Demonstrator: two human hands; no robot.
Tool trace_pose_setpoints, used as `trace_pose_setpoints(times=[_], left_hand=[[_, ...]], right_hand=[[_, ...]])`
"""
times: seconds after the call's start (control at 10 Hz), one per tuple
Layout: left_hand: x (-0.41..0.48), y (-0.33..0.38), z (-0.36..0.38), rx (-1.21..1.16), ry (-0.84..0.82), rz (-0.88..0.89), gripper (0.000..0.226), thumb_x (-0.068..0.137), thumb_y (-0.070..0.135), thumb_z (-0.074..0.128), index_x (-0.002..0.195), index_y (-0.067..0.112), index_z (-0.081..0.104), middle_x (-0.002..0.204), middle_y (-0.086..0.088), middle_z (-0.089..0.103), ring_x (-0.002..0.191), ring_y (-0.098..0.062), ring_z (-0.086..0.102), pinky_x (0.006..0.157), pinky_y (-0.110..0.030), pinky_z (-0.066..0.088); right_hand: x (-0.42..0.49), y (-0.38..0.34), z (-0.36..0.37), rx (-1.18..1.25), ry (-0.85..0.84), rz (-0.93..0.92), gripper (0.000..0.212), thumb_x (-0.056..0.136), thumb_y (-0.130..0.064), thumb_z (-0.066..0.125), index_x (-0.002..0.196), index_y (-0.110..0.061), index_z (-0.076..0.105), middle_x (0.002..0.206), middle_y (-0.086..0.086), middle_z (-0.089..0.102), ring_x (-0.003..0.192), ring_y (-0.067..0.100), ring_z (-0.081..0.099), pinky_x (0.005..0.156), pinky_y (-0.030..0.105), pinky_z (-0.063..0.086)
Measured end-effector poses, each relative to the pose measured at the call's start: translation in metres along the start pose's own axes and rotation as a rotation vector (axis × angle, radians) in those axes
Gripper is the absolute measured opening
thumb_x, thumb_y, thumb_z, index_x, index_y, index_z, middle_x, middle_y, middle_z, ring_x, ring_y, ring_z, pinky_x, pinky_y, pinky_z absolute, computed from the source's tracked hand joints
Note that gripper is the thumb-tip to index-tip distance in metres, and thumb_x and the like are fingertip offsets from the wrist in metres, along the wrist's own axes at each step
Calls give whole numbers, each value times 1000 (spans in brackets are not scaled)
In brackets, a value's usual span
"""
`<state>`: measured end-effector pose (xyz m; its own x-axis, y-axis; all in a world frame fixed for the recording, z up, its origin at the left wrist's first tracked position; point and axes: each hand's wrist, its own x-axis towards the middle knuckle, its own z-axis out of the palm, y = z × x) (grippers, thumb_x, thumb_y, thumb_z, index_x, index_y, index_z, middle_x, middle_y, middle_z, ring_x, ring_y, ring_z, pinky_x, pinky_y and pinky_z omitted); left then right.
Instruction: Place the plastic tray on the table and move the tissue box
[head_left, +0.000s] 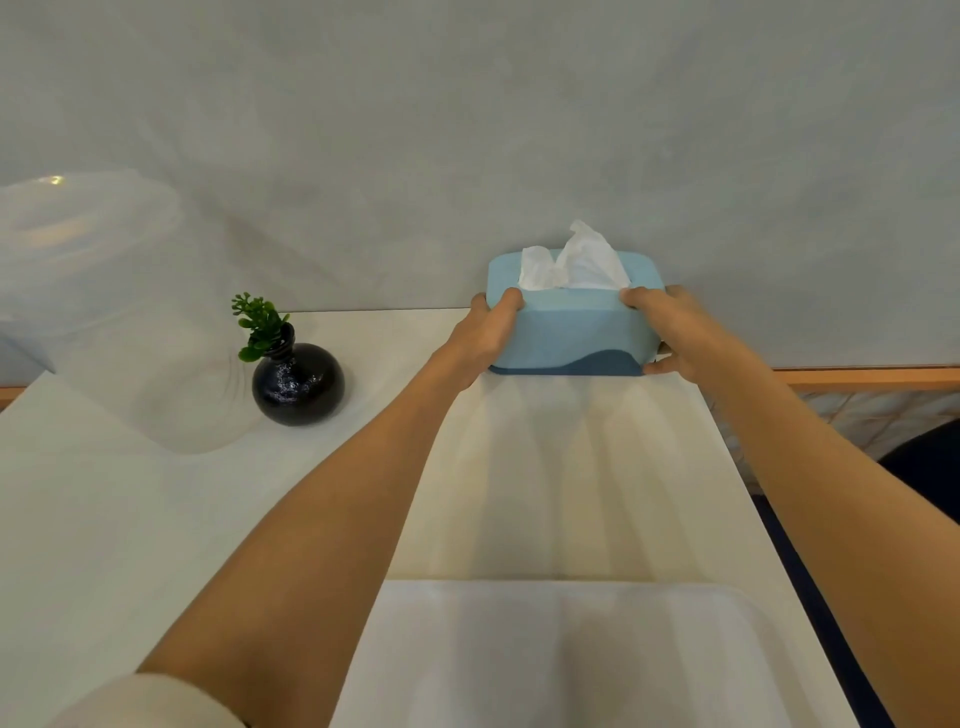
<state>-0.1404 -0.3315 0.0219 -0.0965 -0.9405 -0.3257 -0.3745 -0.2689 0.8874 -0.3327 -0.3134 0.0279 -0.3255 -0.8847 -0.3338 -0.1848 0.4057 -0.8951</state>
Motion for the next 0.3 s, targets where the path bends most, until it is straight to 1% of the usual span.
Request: trace_pose_setpoints(times=[0.1,0.2,0.3], left_hand=[[-3,-1,0,62,28,23,61,96,43,32,148,16,15,141,-9,41,114,-25,44,85,-33,36],[-19,2,-7,90,76,64,64,98,41,30,151,15,5,151,-9,32,132,-27,37,86,-29,29],[-38,3,-17,146,155,102,60,99,38,33,150,12,15,151,-11,33,134,-28,37,85,-29,30]], right_hand=[[-7,-2,-4,-91,26,-32,59,93,-40,49,141,-13,28,124,10,44,104,29,45,81,40,42],[-19,-6,-10,-164,95,-95,63,95,-41,46,145,-10,23,143,13,39,122,33,44,84,37,37],[-37,-9,-14,-292,185,-163,61,95,-34,47,144,-7,24,144,16,39,129,35,42,90,37,38]])
